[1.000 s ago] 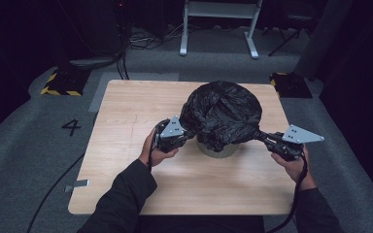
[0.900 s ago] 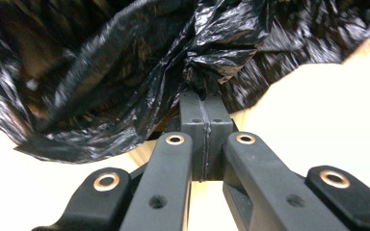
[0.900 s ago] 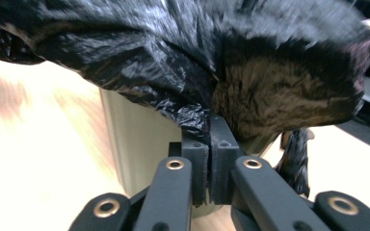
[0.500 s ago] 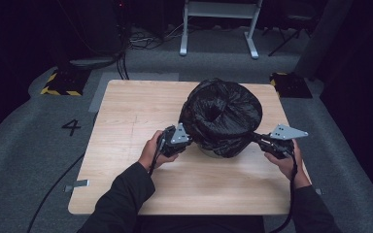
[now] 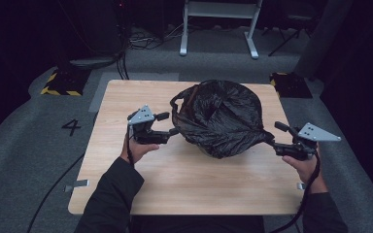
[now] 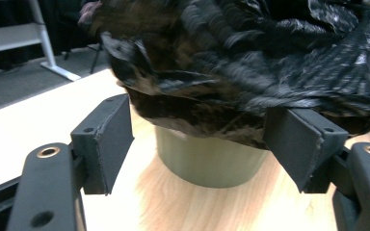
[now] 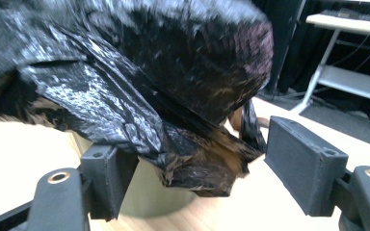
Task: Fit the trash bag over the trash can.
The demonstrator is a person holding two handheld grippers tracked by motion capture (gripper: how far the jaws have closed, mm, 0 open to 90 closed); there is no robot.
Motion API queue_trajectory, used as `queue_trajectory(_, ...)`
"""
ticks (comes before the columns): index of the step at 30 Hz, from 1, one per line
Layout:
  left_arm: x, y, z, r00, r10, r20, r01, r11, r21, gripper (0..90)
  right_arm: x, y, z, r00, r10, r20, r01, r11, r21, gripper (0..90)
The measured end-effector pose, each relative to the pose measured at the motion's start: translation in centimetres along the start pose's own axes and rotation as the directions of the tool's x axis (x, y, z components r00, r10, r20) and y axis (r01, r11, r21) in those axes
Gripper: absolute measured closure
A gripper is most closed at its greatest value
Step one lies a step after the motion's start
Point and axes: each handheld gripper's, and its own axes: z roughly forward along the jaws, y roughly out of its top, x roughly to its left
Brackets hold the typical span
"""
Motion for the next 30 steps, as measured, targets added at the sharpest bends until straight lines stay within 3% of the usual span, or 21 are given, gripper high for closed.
queue_trajectory(2, 0.7, 0.1, -0.3, 0.9990, -0.029, -0.035, 0.028, 0.9995, -0.010, 26.4, 0.0, 0.8, -0.6, 1.0000, -0.005, -0.006, 0.004, 1.000, -0.020, 28.0)
queue_trajectory(4, 1.3, 0.1, -0.6, 0.9982, -0.057, -0.017, 0.056, 0.9980, -0.030, 27.1, 0.1, 1.8, -1.0, 0.9998, -0.022, 0.001, 0.022, 0.999, -0.030, 29.5)
queue_trajectory(5, 1.4, 0.2, -0.7, 0.9979, -0.057, -0.029, 0.056, 0.9977, -0.036, 27.6, 0.3, 2.2, -1.2, 0.9991, -0.042, -0.005, 0.042, 0.999, -0.027, 30.1)
queue_trajectory(8, 1.6, 0.0, -1.2, 0.9945, -0.059, -0.086, 0.058, 0.9981, -0.023, 25.6, 0.4, 2.6, -1.4, 0.9946, -0.096, 0.039, 0.095, 0.995, 0.044, 32.9)
queue_trajectory(10, 2.1, -0.4, -1.4, 0.9882, -0.047, -0.146, 0.053, 0.9980, 0.035, 23.6, 0.0, 2.0, -1.2, 0.9902, -0.120, 0.072, 0.112, 0.988, 0.107, 33.0)
queue_trajectory(12, 2.6, -0.7, -1.8, 0.9872, -0.080, -0.138, 0.085, 0.9960, 0.030, 22.1, -0.1, 1.0, -0.8, 0.9890, -0.135, 0.061, 0.123, 0.978, 0.168, 31.1)
queue_trajectory(14, 2.7, -0.6, -2.1, 0.9861, -0.091, -0.139, 0.093, 0.9957, 0.007, 21.7, -0.3, -0.1, -0.4, 0.9915, -0.120, 0.051, 0.107, 0.973, 0.204, 29.5)
queue_trajectory(15, 2.7, -0.4, -2.2, 0.9884, -0.098, -0.116, 0.097, 0.9952, -0.014, 21.8, -0.6, -0.7, -0.2, 0.9936, -0.103, 0.047, 0.091, 0.974, 0.205, 25.9)
queue_trajectory(19, 2.3, 0.7, -1.6, 0.9934, -0.079, -0.084, 0.077, 0.9967, -0.028, 19.9, -0.9, -1.0, -0.9, 0.9988, -0.034, -0.034, 0.038, 0.992, 0.118, 21.0)
queue_trajectory(22, 2.1, 1.4, -0.7, 0.9951, -0.067, -0.072, 0.065, 0.9974, -0.031, 19.2, -0.5, 0.4, -2.4, 0.9956, -0.044, -0.082, 0.046, 0.999, 0.026, 20.4)
queue_trajectory(25, 2.7, 1.7, 0.5, 0.9940, -0.084, -0.070, 0.083, 0.9963, -0.022, 22.3, 0.1, 2.6, -4.1, 0.9919, -0.065, -0.109, 0.057, 0.996, -0.073, 21.3)
queue_trajectory(28, 3.1, 1.8, 1.9, 0.9941, -0.070, -0.082, 0.072, 0.9971, 0.022, 26.7, 0.7, 4.6, -4.7, 0.9945, -0.068, -0.080, 0.058, 0.992, -0.113, 24.3)
queue_trajectory(30, 3.4, 1.7, 2.8, 0.9947, -0.076, -0.069, 0.079, 0.9963, 0.034, 30.4, 1.1, 6.0, -4.3, 0.9965, -0.058, -0.059, 0.051, 0.992, -0.116, 24.5)
